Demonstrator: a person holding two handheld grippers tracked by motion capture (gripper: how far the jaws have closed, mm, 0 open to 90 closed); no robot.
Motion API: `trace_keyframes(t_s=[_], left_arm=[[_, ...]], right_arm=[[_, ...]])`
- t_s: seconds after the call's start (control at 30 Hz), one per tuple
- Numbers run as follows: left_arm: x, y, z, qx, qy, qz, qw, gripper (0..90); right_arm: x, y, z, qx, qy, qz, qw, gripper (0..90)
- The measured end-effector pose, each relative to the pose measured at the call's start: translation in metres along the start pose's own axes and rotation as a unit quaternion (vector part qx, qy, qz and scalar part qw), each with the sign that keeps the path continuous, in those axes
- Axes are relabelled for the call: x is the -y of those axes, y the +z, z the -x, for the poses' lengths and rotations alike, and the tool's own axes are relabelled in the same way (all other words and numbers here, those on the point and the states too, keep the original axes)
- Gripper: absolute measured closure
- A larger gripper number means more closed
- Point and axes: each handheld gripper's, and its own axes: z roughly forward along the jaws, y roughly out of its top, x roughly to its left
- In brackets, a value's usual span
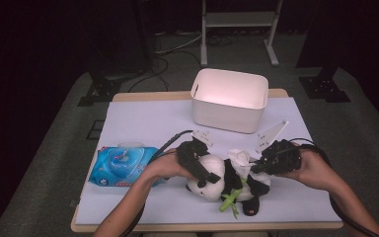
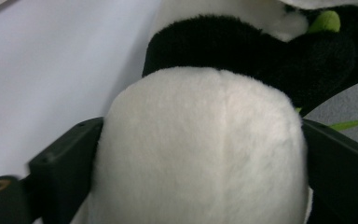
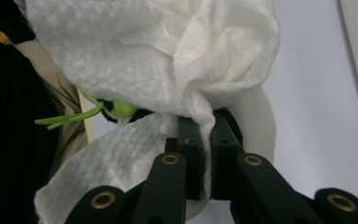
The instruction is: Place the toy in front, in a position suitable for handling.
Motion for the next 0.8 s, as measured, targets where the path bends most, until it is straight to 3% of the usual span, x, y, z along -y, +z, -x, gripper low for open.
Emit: trace_keyframes(t_s=[0.07,0.23,0.4,0.47,0.5,0.7,0.8], left_arm=[[0.001,-0.003,0.000,-0.001,0.007,0.008,0.9999,21.5],[0.000,-0.007,-0.003,-0.004,0.015,0.023,0.9996,29.9],[-0.019,-0.020,-0.010,-0.049,0.055,0.023,0.9970,30.9],[-0.021,-0.022,-0.012,-0.055,0.057,0.025,0.9966,31.1],[-0.025,-0.025,-0.017,-0.065,0.067,0.029,0.9952,31.3],[-0.028,-0.019,-0.032,-0.050,0.083,0.044,0.9943,31.3],[-0.022,-0.016,-0.036,-0.045,0.072,0.050,0.9951,30.9]], right_arm=[[0.001,-0.002,0.002,0.005,-0.001,0.003,1.0000,85.2],[0.001,-0.006,0.008,0.003,0.004,0.013,0.9999,85.1],[-0.009,-0.015,0.024,0.016,0.007,0.002,0.9998,85.0],[-0.012,-0.017,0.030,0.020,0.009,-0.001,0.9998,85.0],[-0.019,-0.020,0.040,0.022,0.014,0.001,0.9997,85.0],[-0.042,-0.013,0.066,0.020,0.018,-0.004,0.9996,84.9],[-0.047,-0.001,0.074,0.010,0.024,-0.013,0.9996,84.9]])
